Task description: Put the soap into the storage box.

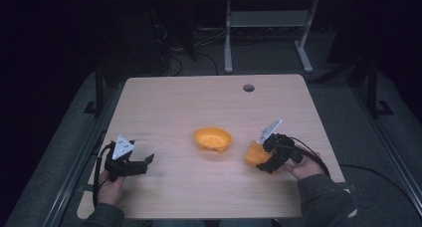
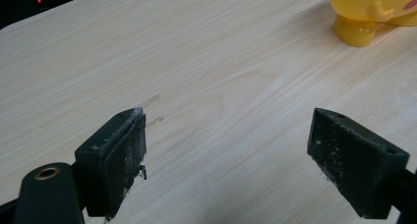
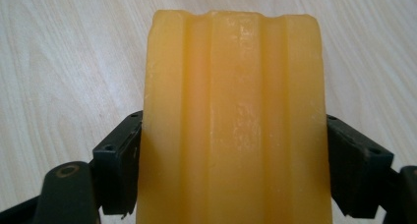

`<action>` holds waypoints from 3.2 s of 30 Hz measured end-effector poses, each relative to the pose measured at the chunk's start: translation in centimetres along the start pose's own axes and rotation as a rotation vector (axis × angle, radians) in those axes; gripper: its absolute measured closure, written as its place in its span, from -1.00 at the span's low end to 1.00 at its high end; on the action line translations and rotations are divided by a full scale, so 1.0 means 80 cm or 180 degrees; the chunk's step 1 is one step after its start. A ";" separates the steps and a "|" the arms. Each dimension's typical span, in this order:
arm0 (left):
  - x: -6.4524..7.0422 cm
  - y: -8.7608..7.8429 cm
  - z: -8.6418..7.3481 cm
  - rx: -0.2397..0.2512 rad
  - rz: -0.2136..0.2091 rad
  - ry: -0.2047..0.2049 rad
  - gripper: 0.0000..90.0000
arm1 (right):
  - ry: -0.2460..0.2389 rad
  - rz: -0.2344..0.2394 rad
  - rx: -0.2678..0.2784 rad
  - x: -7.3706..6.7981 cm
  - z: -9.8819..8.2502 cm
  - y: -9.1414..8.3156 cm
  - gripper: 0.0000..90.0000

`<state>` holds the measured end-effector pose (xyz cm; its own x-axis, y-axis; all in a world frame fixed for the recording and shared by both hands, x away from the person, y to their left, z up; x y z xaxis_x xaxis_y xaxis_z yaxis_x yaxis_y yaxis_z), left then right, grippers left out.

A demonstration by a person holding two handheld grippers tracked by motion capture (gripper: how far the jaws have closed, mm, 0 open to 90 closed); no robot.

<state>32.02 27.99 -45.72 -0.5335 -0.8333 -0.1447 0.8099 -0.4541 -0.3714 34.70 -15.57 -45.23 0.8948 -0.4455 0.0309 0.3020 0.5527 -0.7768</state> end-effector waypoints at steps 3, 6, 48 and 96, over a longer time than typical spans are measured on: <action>0.000 0.000 0.000 0.0005 0.0000 -0.0002 -0.69 | -0.0034 0.0001 -0.0017 0.000 0.004 0.000 -0.55; 0.000 0.000 0.000 0.0003 0.0001 -0.0002 -0.69 | -0.0072 0.0003 -0.0013 0.003 0.011 0.000 -0.55; -0.001 -0.001 0.000 -0.0004 -0.0003 -0.0009 -0.69 | -0.0310 0.0135 0.0045 0.021 0.092 0.012 -0.55; -0.002 -0.002 0.001 0.0016 0.0002 -0.0032 -0.69 | -0.0643 0.0444 0.0112 0.015 0.178 0.057 -0.55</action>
<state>31.98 28.20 -45.56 -0.5307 -0.8366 -0.1356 0.8114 -0.4552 -0.3667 41.81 -3.56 -39.80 0.9751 -0.2152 0.0528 0.1790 0.6247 -0.7601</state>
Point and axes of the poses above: each handheld gripper's, and its own axes: y roughly forward along the jaws, z roughly out of its top, x roughly to its right, the point moved 4 cm from there along y, roughly forward along the jaws, and after that the axes turned 13 degrees about x, right-handed, at the moved point
